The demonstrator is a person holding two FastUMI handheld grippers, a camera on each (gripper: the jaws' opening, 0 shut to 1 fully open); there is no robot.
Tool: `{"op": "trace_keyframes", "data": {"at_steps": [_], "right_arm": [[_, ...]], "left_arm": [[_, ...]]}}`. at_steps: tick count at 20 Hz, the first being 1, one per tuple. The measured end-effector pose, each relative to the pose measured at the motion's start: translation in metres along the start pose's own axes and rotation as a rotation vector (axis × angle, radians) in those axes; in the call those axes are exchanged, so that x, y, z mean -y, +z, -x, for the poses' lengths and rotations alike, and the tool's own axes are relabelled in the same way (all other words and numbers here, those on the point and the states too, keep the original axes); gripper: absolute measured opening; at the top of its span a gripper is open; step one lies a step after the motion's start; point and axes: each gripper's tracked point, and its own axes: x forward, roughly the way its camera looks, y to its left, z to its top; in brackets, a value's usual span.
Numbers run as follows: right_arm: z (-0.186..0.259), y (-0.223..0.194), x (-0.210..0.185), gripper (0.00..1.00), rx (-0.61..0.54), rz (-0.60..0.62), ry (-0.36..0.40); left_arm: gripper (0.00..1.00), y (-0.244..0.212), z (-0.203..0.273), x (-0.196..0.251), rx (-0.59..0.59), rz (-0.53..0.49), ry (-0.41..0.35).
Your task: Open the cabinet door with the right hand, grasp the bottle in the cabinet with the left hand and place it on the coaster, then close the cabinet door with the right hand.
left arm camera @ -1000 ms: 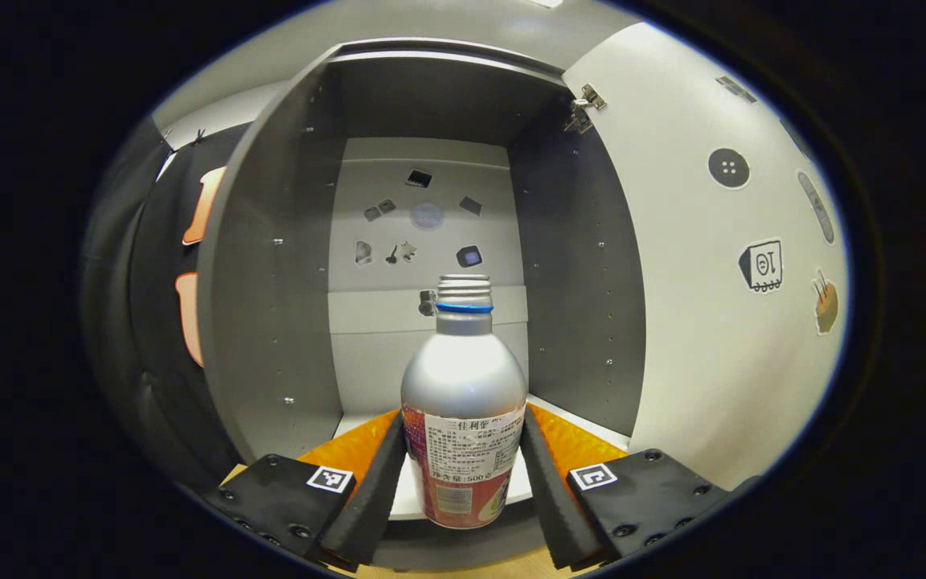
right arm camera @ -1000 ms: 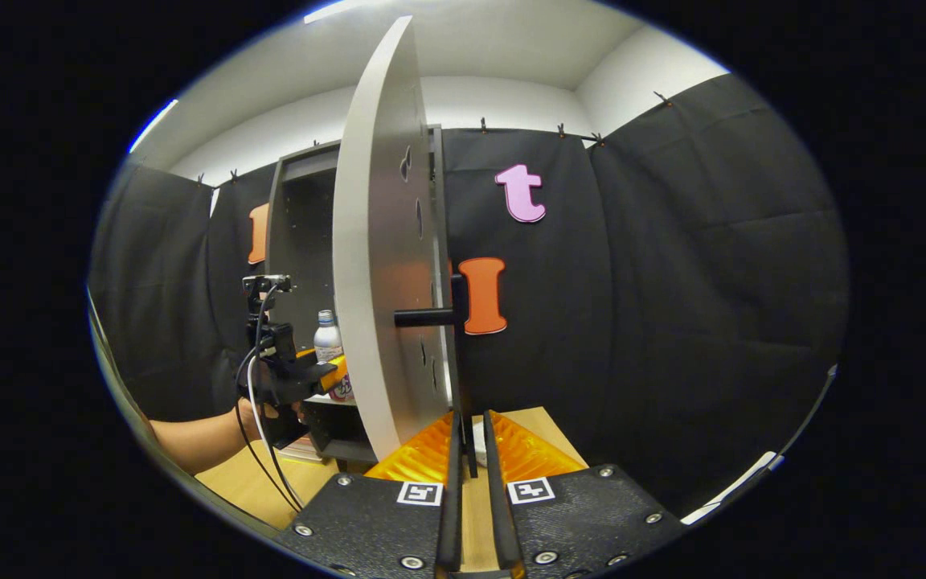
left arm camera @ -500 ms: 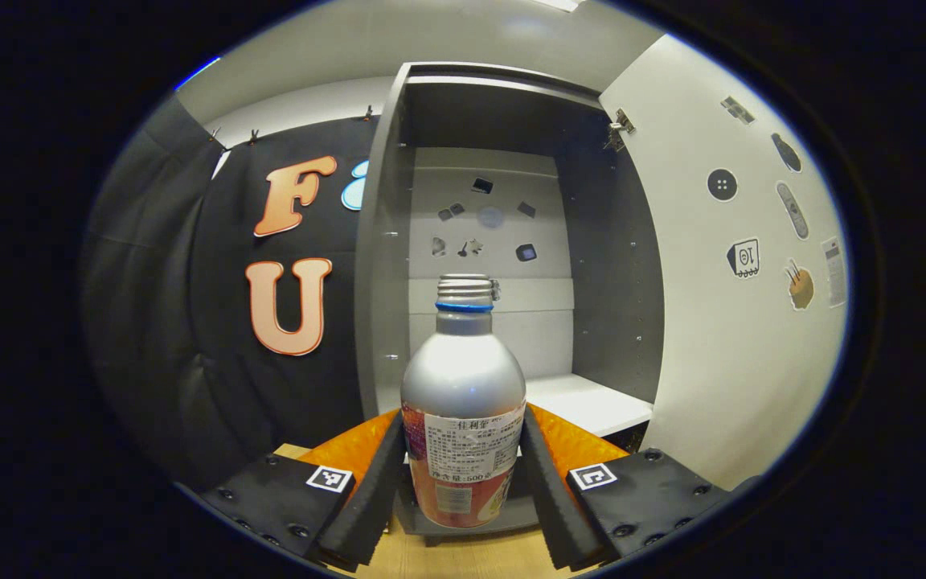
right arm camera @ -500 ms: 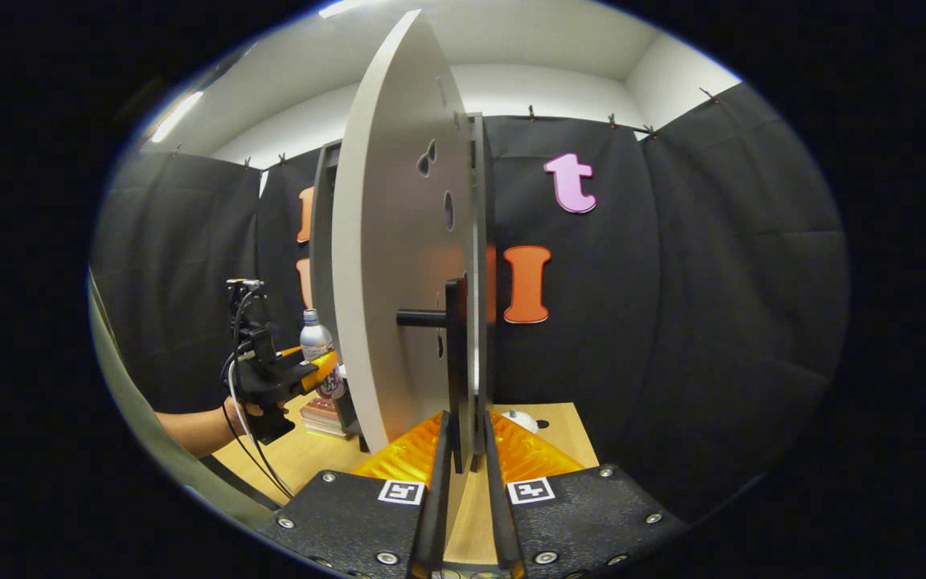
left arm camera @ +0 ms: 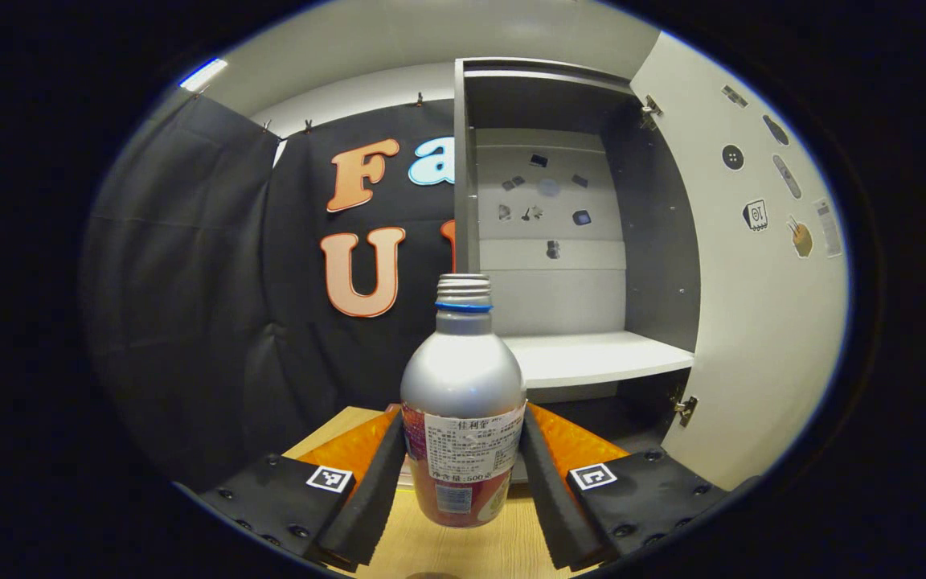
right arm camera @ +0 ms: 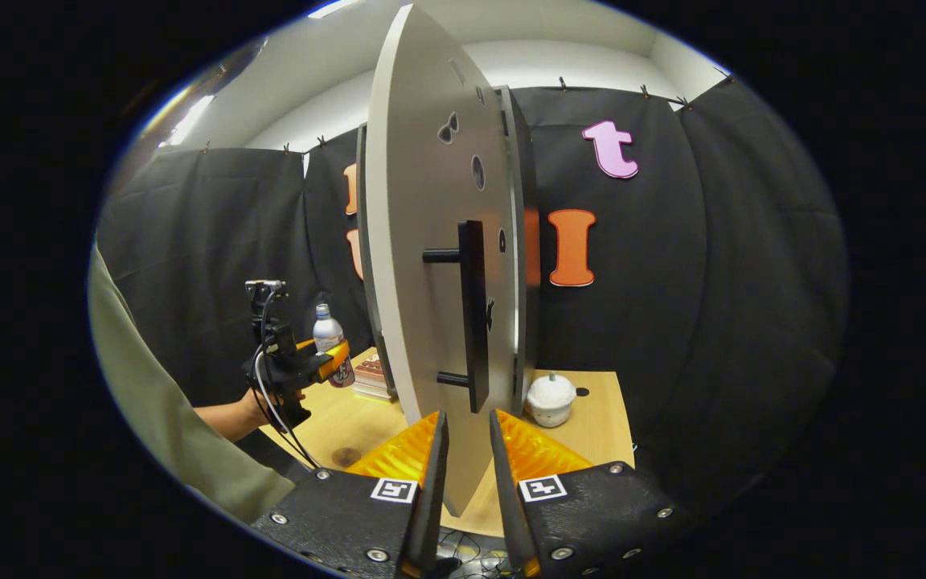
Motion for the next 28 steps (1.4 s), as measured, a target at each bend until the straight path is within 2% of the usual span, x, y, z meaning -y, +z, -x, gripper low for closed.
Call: {"op": "trace_keyframes", "data": {"at_steps": [1, 2, 3, 5, 7, 8, 9, 10, 12, 13, 15, 21, 22, 23, 25, 26, 27, 28], "right_arm": [[0.001, 0.004, 0.004, 0.34, 0.024, -0.002, -0.005], [0.003, 0.007, 0.010, 0.36, 0.048, -0.001, -0.011], [0.001, 0.013, 0.013, 0.42, 0.074, 0.000, -0.017], [-0.005, 0.020, 0.021, 0.39, 0.116, 0.014, -0.027], [-0.012, 0.023, 0.026, 0.48, 0.144, 0.023, -0.028], [-0.015, 0.024, 0.026, 0.49, 0.154, 0.026, -0.023], [-0.019, 0.026, 0.028, 0.55, 0.163, 0.025, -0.020], [-0.021, 0.027, 0.030, 0.56, 0.174, 0.020, -0.019], [-0.028, 0.030, 0.034, 0.57, 0.186, -0.003, -0.006], [-0.032, 0.034, 0.036, 0.52, 0.190, -0.018, -0.003], [-0.031, 0.044, 0.039, 0.52, 0.224, -0.036, -0.002], [-0.036, 0.064, 0.042, 0.52, 0.249, -0.091, -0.043], [-0.037, 0.065, 0.041, 0.52, 0.248, -0.095, -0.052], [-0.038, 0.066, 0.042, 0.48, 0.244, -0.098, -0.064], [-0.041, 0.061, 0.035, 0.56, 0.223, -0.111, -0.069], [-0.042, 0.057, 0.035, 0.52, 0.207, -0.107, -0.088], [-0.043, 0.053, 0.038, 0.52, 0.192, -0.100, -0.107], [-0.044, 0.050, 0.041, 0.52, 0.185, -0.104, -0.124]], "left_arm": [[0.81, -0.004, 0.004, -0.004, -0.003, 0.006, 0.021], [0.83, -0.009, 0.007, -0.008, -0.006, 0.010, 0.042], [0.81, -0.013, 0.011, -0.013, -0.006, 0.010, 0.063], [0.83, -0.026, 0.018, -0.018, -0.019, -0.004, 0.097], [0.83, -0.037, 0.026, -0.019, -0.031, -0.013, 0.110], [0.83, -0.042, 0.030, -0.019, -0.039, -0.018, 0.117], [0.83, -0.048, 0.034, -0.020, -0.043, -0.024, 0.126], [0.83, -0.053, 0.038, -0.022, -0.051, -0.035, 0.140], [0.83, -0.061, 0.047, -0.024, -0.060, -0.038, 0.151], [0.83, -0.064, 0.051, -0.026, -0.064, -0.036, 0.158], [0.85, -0.077, 0.060, -0.031, -0.076, -0.040, 0.173], [0.85, -0.132, 0.082, -0.043, -0.117, -0.034, 0.220], [0.85, -0.143, 0.084, -0.044, -0.124, -0.041, 0.220], [0.83, -0.150, 0.086, -0.043, -0.129, -0.051, 0.215], [0.83, -0.162, 0.086, -0.038, -0.127, -0.071, 0.185], [0.84, -0.167, 0.085, -0.042, -0.122, -0.094, 0.189], [0.82, -0.170, 0.083, -0.042, -0.112, -0.106, 0.182], [0.83, -0.172, 0.083, -0.043, -0.103, -0.116, 0.183]]}}
